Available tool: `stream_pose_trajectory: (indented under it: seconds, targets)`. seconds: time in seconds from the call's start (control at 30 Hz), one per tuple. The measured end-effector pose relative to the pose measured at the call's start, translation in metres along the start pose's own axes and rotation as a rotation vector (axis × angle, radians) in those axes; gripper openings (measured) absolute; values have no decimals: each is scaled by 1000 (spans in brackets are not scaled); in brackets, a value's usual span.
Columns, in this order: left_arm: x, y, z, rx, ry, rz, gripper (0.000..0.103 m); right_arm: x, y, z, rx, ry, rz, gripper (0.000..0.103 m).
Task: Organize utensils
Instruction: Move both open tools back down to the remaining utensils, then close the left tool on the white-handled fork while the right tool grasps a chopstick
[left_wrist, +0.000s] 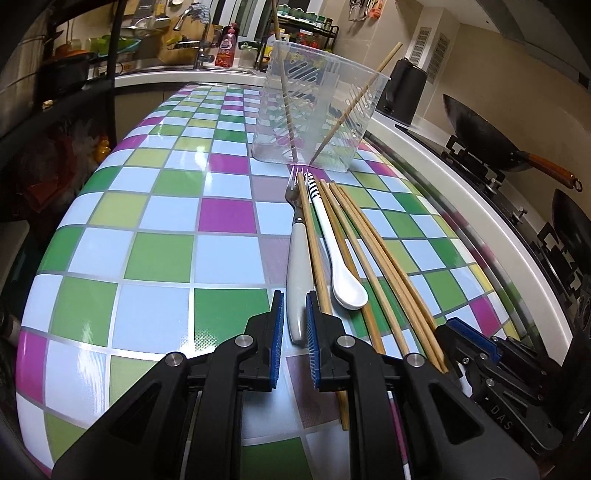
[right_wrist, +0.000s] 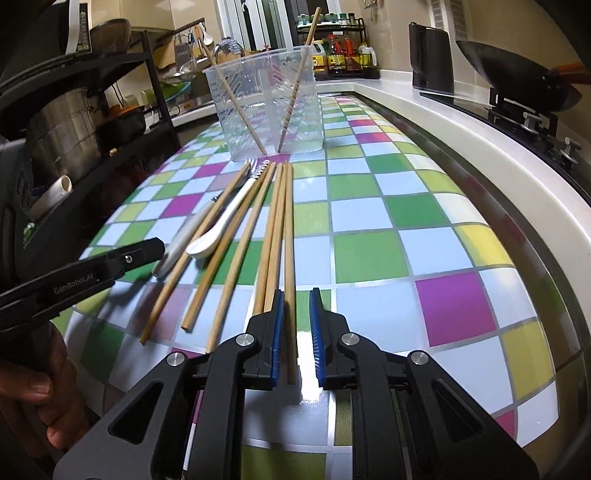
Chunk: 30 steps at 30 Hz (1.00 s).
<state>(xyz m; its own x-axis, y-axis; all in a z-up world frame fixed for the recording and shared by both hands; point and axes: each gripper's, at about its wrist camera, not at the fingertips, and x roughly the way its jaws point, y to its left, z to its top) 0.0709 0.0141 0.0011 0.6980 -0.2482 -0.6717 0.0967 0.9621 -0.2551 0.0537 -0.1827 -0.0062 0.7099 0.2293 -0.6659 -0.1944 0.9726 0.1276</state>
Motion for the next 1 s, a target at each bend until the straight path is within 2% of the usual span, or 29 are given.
stream_pose_trajectory:
  seconds: [0.3, 0.53, 0.8, 1.0]
  targets:
    - [9, -7, 0, 36, 31, 33, 20, -2, 5, -2, -41, -1, -27, 15]
    - [13, -19, 2, 110, 41, 115, 20, -2, 3, -2, -40, -5, -33, 6]
    - [5, -11, 1, 110, 50, 149, 18, -4, 2, -3, -30, -15, -74, 6]
    - [-11, -3, -10, 99, 53, 228, 17, -5, -4, -3, -5, -22, -140, 6]
